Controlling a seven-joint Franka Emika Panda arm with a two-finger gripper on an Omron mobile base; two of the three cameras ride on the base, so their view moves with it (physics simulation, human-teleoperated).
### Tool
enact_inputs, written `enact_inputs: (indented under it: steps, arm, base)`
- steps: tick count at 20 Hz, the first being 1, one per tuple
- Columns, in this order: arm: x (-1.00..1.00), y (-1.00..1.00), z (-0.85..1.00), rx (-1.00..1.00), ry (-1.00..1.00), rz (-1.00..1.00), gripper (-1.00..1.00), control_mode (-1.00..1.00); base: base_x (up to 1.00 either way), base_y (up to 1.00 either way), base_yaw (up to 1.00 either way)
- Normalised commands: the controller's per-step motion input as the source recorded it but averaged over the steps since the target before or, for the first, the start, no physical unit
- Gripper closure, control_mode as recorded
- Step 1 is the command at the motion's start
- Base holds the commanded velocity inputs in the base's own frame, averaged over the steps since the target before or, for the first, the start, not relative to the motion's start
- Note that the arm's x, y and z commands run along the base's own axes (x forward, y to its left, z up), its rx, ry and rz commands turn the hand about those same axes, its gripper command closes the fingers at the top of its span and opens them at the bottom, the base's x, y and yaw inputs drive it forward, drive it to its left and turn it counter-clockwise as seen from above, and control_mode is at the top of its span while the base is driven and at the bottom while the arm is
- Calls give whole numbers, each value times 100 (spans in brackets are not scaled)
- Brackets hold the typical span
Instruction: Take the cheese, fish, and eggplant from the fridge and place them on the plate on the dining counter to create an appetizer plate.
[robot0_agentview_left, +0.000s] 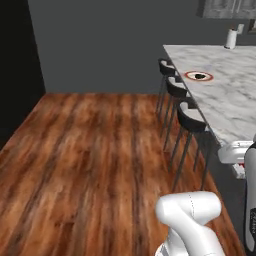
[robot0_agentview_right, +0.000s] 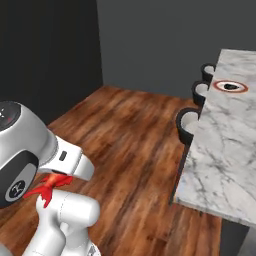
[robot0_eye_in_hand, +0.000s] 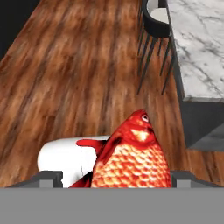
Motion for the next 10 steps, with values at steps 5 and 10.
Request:
enact_inputs:
  steps: [5, 10]
  arm:
    - [0, 0, 0, 0, 0, 0, 100, 100]
    - [0, 0, 0, 0, 0, 0, 100, 100]
  base:
    - [94, 100, -62]
    - [92, 100, -54]
